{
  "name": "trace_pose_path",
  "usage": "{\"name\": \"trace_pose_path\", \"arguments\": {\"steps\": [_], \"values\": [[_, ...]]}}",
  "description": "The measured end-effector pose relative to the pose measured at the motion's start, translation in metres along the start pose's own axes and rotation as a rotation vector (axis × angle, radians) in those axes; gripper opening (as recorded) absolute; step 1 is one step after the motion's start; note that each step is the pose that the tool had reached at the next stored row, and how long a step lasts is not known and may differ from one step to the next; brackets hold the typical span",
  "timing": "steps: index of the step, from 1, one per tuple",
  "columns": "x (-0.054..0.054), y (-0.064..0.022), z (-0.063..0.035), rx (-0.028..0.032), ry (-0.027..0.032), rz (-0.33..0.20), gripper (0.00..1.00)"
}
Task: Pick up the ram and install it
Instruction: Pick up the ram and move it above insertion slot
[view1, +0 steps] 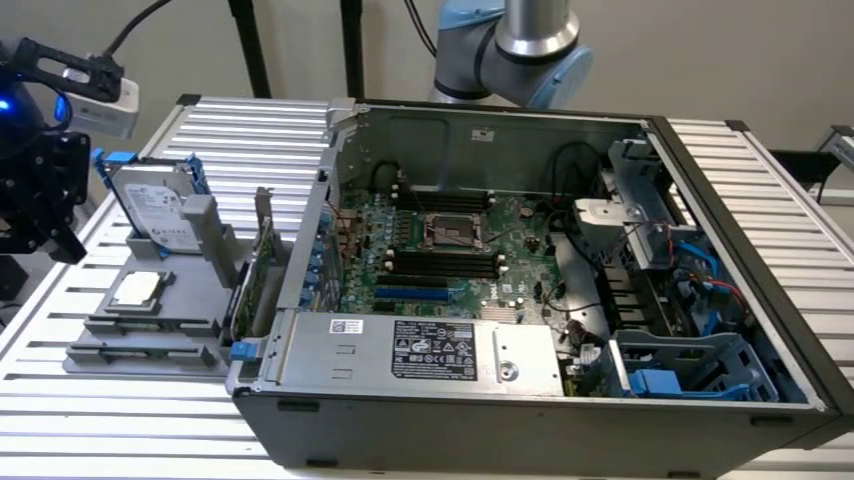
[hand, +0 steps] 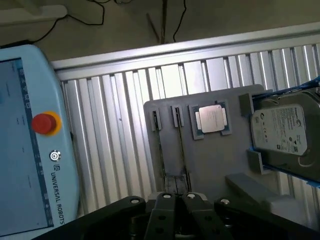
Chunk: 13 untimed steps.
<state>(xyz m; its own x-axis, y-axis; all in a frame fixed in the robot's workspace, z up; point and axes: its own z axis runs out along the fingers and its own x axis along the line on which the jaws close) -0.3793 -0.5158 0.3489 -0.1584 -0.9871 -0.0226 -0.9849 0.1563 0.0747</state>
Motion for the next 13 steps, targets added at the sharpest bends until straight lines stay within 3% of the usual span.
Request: {"name": "trace_pose_path", "arguments": {"steps": [3,6,13], "values": [[0.0027,-0.0006,0.0017,0.0003,0.0014,-0.019,0.11],[0.0037,-0.0008,0.0040,0.0058,0.0016,-0.034,0.11],[0.0041,-0.0013,0.0077,0.0302,0.0012,-0.079,0.11]]}}
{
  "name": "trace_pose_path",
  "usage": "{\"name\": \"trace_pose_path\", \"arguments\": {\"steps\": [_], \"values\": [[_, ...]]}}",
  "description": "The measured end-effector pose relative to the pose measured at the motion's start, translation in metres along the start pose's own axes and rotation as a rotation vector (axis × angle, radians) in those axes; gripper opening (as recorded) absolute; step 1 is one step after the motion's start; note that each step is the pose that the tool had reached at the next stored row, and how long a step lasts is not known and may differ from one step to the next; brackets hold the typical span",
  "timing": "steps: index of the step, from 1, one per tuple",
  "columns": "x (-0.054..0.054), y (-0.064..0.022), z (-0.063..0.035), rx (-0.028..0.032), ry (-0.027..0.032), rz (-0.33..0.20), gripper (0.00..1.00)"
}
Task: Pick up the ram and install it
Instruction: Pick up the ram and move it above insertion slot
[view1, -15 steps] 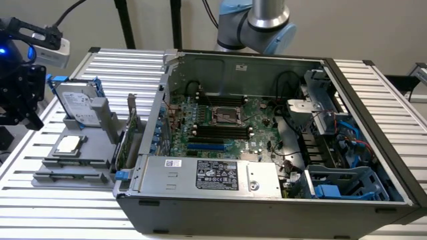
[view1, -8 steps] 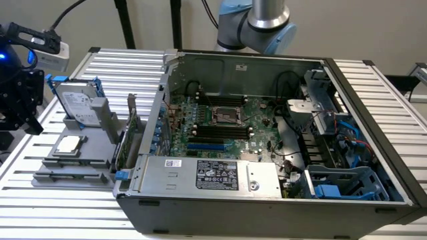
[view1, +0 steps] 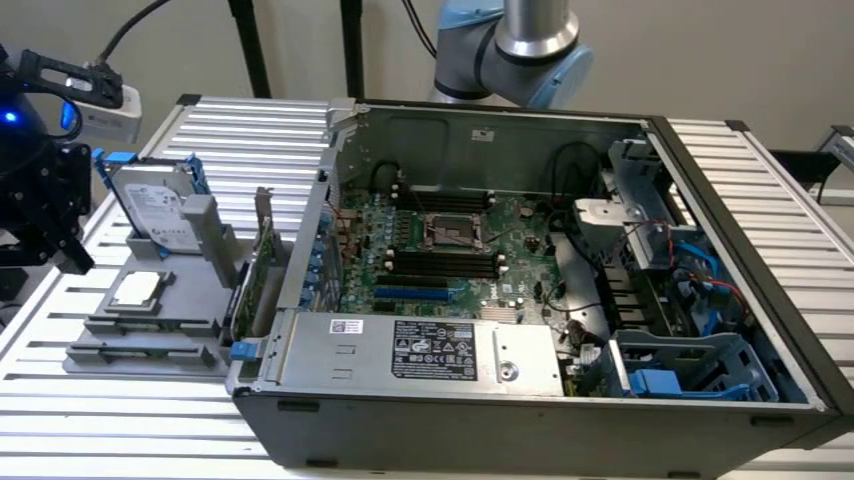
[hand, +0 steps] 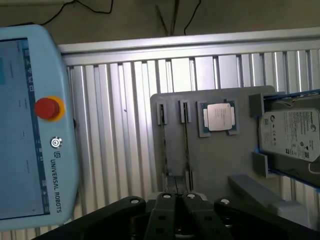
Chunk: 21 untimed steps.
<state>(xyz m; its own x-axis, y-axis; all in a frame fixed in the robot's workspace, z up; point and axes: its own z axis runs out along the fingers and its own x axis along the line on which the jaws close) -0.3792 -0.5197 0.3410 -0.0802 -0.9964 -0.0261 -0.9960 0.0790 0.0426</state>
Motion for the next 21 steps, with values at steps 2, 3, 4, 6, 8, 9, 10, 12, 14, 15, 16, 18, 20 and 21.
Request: {"name": "trace_pose_path", "arguments": {"steps": [2,3,4,6,8,9,10,12,14,15,16,18,20,21], "values": [[0.000,0.0000,0.0009,0.0049,0.0001,-0.011,0.12],[0.000,0.0000,0.0016,0.0064,0.0002,-0.018,0.18],[0.000,0.0000,0.0022,0.0069,0.0003,-0.023,0.24],[0.000,0.0000,0.0043,0.0068,0.0006,-0.030,0.30],[0.001,-0.0003,0.0077,0.0066,0.0009,-0.037,0.36],[0.001,-0.0004,0.0095,0.0066,0.0010,-0.041,0.36],[0.002,-0.0005,0.0114,0.0065,0.0011,-0.045,0.36],[0.002,-0.0006,0.0150,0.0063,0.0014,-0.051,0.36],[0.003,-0.0009,0.0186,0.0062,0.0016,-0.055,0.36],[0.003,-0.0010,0.0204,0.0060,0.0017,-0.058,0.36],[0.003,-0.0011,0.0222,0.0060,0.0017,-0.060,0.36],[0.003,-0.0012,0.0259,0.0060,0.0019,-0.063,0.36],[0.003,-0.0013,0.0295,0.0059,0.0020,-0.066,0.36],[0.003,-0.0014,0.0313,0.0058,0.0020,-0.066,0.36]]}}
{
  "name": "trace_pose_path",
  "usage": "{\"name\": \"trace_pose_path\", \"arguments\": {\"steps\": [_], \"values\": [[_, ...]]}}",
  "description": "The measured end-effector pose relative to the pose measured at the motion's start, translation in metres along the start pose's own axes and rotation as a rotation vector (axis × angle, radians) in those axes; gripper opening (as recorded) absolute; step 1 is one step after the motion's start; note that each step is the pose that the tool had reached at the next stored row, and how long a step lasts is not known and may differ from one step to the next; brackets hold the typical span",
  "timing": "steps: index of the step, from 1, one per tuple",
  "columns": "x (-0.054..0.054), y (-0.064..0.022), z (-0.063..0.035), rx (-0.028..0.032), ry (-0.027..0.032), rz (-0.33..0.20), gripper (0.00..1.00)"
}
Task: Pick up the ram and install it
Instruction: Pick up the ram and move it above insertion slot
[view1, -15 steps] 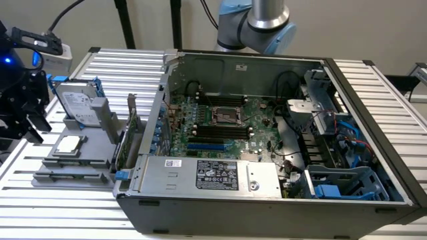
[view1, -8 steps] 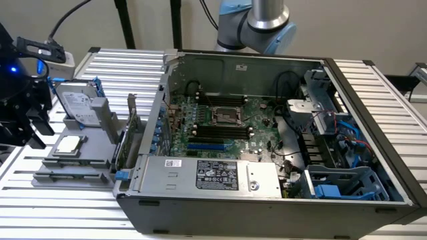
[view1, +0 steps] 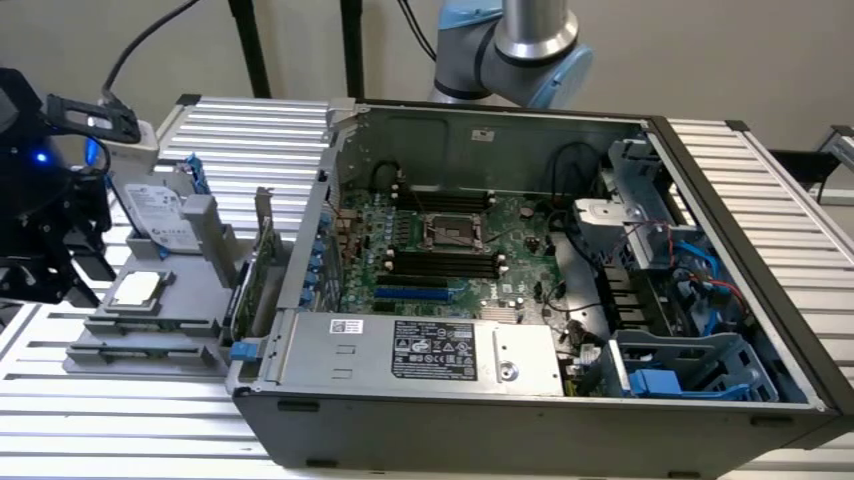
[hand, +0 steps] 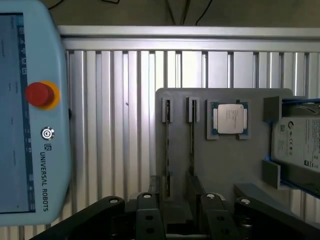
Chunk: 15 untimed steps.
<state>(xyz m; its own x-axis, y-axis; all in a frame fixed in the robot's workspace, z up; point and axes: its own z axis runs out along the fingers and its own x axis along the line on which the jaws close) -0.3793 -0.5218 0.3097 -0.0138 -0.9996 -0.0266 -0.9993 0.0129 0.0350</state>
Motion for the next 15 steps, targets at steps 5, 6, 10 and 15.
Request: {"name": "trace_pose_path", "arguments": {"steps": [5,6,10,15], "values": [[0.000,-0.0003,0.0091,0.0000,0.0001,-0.002,0.36],[0.000,-0.0004,0.0109,-0.0001,0.0001,-0.002,0.36],[0.001,-0.0007,0.0181,0.0000,0.0001,-0.003,0.36],[0.001,-0.0010,0.0273,-0.0001,0.0001,-0.003,0.36]]}}
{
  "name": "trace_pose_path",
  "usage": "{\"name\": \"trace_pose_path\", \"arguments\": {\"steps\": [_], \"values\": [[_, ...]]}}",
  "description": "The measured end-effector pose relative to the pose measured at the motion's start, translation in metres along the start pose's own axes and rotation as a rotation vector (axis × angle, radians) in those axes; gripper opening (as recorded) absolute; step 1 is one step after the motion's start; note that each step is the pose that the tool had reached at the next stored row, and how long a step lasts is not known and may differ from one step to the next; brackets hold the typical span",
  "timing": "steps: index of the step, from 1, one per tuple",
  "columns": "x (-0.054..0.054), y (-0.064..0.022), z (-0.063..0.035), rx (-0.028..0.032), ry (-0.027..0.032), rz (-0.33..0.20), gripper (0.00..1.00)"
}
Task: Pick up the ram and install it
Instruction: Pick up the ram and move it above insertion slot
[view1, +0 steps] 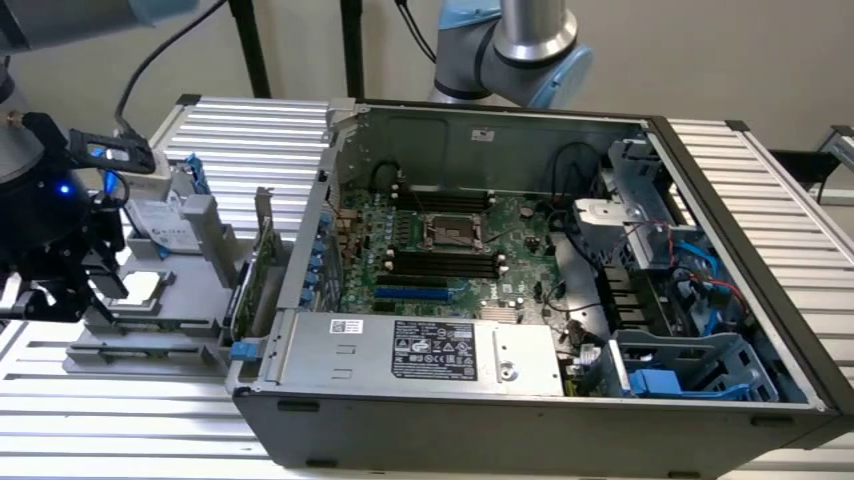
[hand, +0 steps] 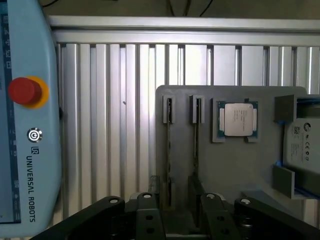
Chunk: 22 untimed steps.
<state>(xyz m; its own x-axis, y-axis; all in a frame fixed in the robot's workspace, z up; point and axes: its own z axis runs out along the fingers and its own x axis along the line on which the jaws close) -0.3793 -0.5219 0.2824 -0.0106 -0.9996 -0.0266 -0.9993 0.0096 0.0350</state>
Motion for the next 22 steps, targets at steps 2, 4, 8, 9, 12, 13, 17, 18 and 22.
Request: {"name": "trace_pose_path", "arguments": {"steps": [2,4,8,9,12,13,17,18,22], "values": [[0.000,-0.0001,0.0036,0.0000,0.0000,0.000,0.36],[0.000,-0.0002,0.0072,0.0000,0.0000,0.000,0.36],[0.000,-0.0005,0.0146,0.0000,0.0000,0.000,0.36],[0.000,-0.0006,0.0164,0.0000,-0.0001,0.000,0.36],[0.001,-0.0008,0.0219,0.0001,-0.0001,0.000,0.36],[0.001,-0.0008,0.0236,0.0000,0.0000,0.000,0.36],[0.001,-0.0011,0.0308,0.0001,-0.0001,0.000,0.36],[0.001,-0.0012,0.0327,0.0000,0.0000,0.000,0.36],[0.001,-0.0014,0.0400,0.0000,0.0000,0.000,0.36]]}}
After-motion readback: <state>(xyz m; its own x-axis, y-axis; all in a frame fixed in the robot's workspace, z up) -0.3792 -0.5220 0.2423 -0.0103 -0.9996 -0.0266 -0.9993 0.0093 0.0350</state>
